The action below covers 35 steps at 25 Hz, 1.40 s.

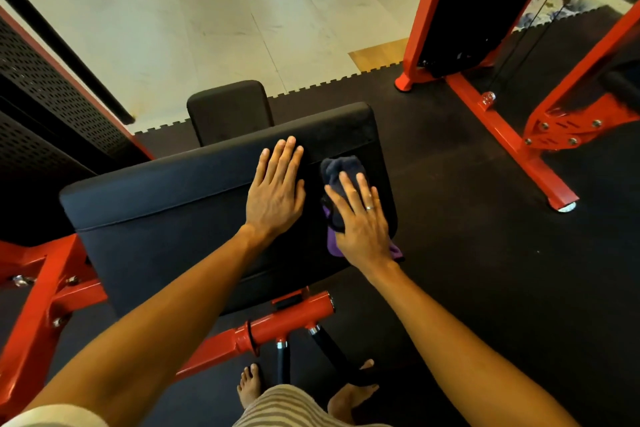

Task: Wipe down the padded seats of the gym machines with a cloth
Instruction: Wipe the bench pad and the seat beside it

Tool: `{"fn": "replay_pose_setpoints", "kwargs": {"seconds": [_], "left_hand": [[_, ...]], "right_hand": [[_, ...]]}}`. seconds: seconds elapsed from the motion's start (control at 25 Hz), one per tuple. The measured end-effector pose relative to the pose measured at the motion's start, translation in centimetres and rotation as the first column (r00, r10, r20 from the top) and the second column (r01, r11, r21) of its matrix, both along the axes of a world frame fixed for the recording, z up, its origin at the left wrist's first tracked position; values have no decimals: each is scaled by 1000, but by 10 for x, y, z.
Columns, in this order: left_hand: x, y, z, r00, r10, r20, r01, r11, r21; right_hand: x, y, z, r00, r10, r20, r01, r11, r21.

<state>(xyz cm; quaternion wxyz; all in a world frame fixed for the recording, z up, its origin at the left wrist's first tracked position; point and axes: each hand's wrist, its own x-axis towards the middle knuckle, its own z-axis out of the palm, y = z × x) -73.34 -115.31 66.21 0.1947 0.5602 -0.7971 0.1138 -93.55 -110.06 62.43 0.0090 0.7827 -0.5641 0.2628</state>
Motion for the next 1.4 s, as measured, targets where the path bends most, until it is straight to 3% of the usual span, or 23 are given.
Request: {"fn": "replay_pose_setpoints", "kwargs": {"seconds": [0.08,0.24,0.36,0.48,0.56,0.64,0.72,0.8,0.96,1.08,1.24,1.32,1.4], "left_hand": [[-3,1,0,999,24,23,-24,1000,-3],[-4,1,-2,997,56,54,-55,998,-7],[-2,0,-6,997,49,63,-46,998,-39],[-4,-2,-5,998,52,45,-49,997,-56],[-6,-3,-5,997,60,39,-58,997,-45],[-6,-1,-6,997,67,47,-65,997,-34],[-6,-2,-6,996,73,52,-71,997,-35],[-6,-2,-6,996,75,51,-73,997,-33],[-2,0,-8,996,62,64,-59,997,-43],[-3,-2,-2,998,53,37,-52,998,-22],[-7,-3,-2,997,59,57,-59,998,-2],[-4,-3,-3,997,56,61,-56,998,-2],[-2,-2,-2,998,44,50,-44,999,-13]], "right_hand": [[-17,-15,6,995,-95,24,95,995,26],[14,-67,50,928,-301,218,282,953,114],[49,-74,63,988,-94,120,91,995,30],[26,-81,57,996,86,-28,-87,994,-60],[-1,-93,56,998,-57,30,59,997,-49],[-15,-102,60,947,-254,200,243,967,74],[0,-104,67,902,-354,247,322,933,160],[31,-97,72,941,-289,178,274,956,104],[57,-82,67,999,33,23,-34,999,35],[17,-101,67,997,-81,12,82,997,-6],[10,-114,74,920,-366,138,349,928,131],[32,-102,73,936,-343,74,335,937,104],[46,-76,60,982,-189,-6,189,980,57]]}}
